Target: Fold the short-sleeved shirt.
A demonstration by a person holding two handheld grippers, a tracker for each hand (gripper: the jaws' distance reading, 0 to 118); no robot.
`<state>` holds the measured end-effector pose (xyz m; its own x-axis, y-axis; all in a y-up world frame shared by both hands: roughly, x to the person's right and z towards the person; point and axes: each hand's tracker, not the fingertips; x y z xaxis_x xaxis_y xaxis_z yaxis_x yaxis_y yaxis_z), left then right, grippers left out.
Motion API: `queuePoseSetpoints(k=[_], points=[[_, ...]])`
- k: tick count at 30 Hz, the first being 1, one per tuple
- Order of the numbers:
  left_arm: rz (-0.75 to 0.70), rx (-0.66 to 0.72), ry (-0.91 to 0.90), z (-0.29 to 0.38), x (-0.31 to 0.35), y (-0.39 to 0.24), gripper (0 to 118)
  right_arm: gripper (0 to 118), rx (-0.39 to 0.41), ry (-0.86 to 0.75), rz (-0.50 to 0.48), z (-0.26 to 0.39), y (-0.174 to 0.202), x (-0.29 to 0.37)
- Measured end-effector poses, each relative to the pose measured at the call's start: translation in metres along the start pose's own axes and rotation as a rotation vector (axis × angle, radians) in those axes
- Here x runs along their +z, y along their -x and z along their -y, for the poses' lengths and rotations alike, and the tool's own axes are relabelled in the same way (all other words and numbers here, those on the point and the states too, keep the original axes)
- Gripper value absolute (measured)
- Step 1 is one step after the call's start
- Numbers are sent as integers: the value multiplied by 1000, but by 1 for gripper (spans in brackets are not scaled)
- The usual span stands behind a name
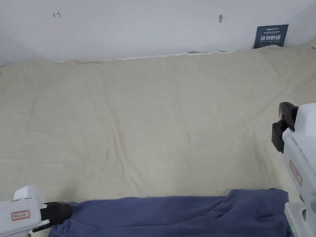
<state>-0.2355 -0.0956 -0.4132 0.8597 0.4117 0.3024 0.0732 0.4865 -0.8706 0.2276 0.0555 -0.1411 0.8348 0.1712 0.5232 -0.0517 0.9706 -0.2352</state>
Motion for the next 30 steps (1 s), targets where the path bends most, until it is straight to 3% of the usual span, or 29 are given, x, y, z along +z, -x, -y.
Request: queuePoseSetpoints(k=[2,9,17,26,27,28,29,30], points=[[-5,0,5,3,-3,-16,5,1,0,-1,9,1,-4,2],[118,-235,92,22,-39,-127,5,1,-26,12,32,6,-17,3],[240,-286,191,49,-109,-216,5,1,-15,17,45,10,-28,9],[210,-388,256,81,-144,-264,5,2,-29,33,92,13,-48,12],[205,-401,264,83,-143,-266,12,1,-29,35,94,13,-49,12],[208,-402,264,83,-141,-266,28,1,-28,36,95,13,-49,12],[227,-398,265,82,-137,-265,55,1,-28,37,96,13,-49,12],[263,-377,259,81,-132,-264,93,2,-27,38,96,13,-49,12]])
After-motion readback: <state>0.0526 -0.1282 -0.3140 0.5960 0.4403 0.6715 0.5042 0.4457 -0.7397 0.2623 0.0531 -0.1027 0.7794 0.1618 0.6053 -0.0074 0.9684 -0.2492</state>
